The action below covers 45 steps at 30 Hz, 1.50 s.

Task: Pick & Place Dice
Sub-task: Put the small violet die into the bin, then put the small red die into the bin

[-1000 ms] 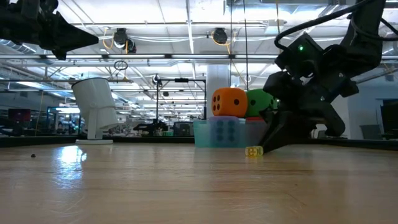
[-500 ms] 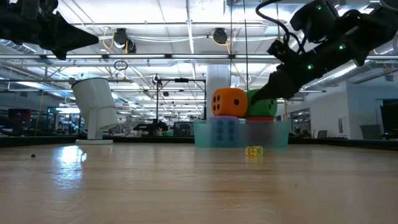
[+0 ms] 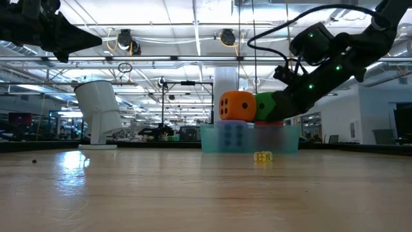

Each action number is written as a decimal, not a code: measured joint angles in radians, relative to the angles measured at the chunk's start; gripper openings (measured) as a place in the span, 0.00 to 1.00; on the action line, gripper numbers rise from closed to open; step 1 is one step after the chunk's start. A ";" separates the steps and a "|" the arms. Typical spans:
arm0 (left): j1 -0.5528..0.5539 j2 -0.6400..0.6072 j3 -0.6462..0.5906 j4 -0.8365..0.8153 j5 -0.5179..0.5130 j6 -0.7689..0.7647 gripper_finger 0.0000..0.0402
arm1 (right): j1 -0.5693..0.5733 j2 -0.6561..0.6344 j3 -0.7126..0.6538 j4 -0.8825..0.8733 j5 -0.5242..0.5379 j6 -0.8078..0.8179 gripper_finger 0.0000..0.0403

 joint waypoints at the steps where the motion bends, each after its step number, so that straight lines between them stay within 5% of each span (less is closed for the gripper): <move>1: 0.000 0.000 0.000 0.000 0.000 0.000 0.05 | -0.001 0.007 0.000 0.002 0.000 -0.003 0.13; 30: 0.000 0.000 0.000 0.061 0.000 0.000 0.05 | -0.018 0.016 0.001 -0.015 -0.043 -0.059 0.15; 45: 0.000 0.000 0.000 0.061 0.000 0.002 0.05 | -0.037 0.017 0.001 0.003 -0.079 0.048 0.26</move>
